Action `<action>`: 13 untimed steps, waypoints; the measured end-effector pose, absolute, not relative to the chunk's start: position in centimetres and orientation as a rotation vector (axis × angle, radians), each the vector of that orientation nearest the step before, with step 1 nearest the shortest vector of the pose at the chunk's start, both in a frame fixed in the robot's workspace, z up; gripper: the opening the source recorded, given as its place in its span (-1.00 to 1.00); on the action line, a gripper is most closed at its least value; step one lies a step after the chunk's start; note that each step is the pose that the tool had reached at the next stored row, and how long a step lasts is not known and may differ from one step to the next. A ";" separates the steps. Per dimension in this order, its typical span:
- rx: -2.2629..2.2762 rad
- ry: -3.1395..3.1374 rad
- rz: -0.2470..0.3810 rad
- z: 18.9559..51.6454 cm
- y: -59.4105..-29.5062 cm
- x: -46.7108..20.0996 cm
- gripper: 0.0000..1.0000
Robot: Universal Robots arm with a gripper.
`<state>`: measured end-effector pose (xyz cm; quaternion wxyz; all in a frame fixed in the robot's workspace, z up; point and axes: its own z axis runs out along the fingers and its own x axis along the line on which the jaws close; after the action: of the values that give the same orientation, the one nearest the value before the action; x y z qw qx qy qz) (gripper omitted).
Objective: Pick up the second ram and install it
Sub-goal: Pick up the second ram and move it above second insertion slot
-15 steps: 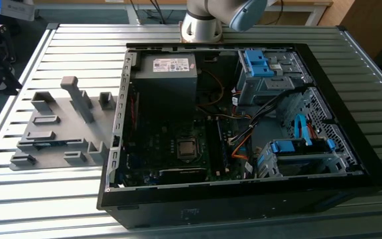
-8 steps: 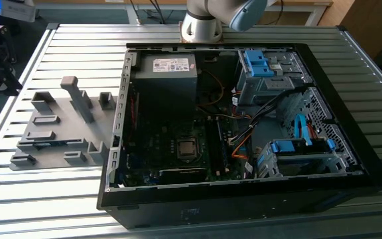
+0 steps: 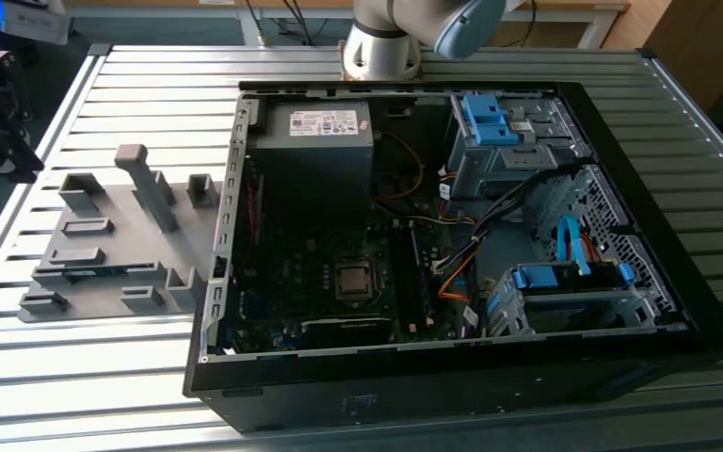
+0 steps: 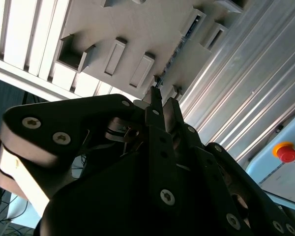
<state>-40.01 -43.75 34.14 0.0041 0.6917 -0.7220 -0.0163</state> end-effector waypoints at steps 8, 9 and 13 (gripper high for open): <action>2.167 -2.262 -0.051 34.0 -43.8 -40.0 -0.53; 2.167 -2.262 -0.051 34.0 -43.8 -40.0 -0.53; 2.167 -2.262 -0.051 33.9 -43.8 -40.0 -0.53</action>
<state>-40.01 -43.75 33.87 0.0041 0.6917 -0.7220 -0.0163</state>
